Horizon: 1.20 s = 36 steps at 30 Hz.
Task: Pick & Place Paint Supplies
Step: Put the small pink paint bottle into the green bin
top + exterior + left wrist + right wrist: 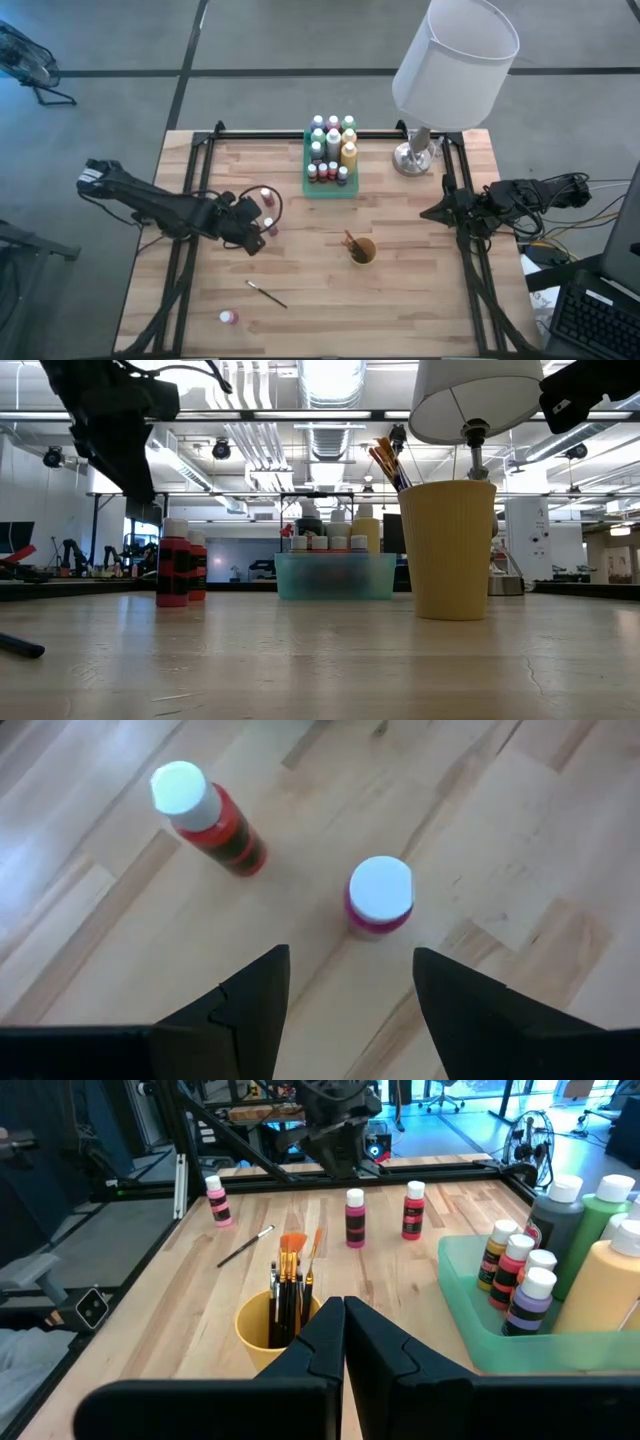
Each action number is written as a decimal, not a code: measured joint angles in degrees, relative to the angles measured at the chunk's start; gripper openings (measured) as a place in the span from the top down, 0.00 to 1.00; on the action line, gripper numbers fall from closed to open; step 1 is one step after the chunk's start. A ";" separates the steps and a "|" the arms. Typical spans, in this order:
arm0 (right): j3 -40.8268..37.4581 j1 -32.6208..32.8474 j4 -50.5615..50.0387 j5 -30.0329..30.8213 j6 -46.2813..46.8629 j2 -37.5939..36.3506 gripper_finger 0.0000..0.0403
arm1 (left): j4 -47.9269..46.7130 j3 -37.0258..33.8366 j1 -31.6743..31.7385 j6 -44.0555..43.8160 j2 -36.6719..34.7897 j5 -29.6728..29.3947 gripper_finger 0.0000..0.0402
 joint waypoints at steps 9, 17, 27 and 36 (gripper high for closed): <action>0.00 0.00 -0.01 0.00 -0.01 -0.01 0.98 | 10.09 -6.07 -0.11 7.06 0.00 0.66 0.46; 0.02 0.00 0.00 0.00 0.00 -0.02 0.98 | 15.29 -9.86 -0.09 11.58 0.00 -0.71 0.47; 0.00 -0.01 0.00 0.00 0.00 0.00 0.98 | 18.98 -10.02 -0.09 13.97 0.00 -2.62 0.53; 0.00 -0.01 0.00 0.00 -0.01 0.00 0.98 | 20.58 -10.02 -0.09 13.99 0.00 -2.64 0.54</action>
